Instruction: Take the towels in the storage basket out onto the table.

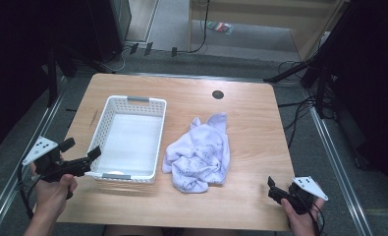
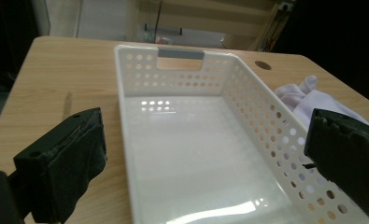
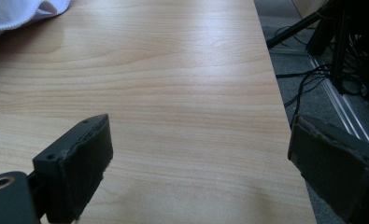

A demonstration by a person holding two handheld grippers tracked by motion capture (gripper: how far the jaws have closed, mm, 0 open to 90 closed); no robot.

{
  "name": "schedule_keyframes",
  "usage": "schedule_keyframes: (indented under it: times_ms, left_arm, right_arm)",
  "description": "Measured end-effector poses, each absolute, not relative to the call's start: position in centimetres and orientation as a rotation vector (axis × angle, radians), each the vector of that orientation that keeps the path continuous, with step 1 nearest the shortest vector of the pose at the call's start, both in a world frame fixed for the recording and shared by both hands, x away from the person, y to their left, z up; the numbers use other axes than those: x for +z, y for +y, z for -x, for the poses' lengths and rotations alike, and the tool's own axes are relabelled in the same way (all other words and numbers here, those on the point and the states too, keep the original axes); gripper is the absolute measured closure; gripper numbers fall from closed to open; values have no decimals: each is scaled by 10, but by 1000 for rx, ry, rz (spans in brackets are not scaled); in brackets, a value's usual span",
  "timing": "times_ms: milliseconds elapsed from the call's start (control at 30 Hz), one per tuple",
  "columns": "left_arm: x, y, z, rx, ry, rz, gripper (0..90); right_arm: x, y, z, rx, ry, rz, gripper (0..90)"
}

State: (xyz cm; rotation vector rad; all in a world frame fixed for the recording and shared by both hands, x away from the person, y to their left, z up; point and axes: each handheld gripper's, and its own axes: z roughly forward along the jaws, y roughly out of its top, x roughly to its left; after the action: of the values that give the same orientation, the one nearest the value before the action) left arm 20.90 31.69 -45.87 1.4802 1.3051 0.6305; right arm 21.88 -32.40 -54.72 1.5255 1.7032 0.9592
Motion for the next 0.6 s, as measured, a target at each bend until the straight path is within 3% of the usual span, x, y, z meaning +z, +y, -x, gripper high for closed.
schedule_keyframes:
  times_ms: [600]
  left_arm:
    - [-518,384,-179,693,1408,-1300,2]
  right_arm:
    - [-547,-324,-219,953,1703,-1529,64]
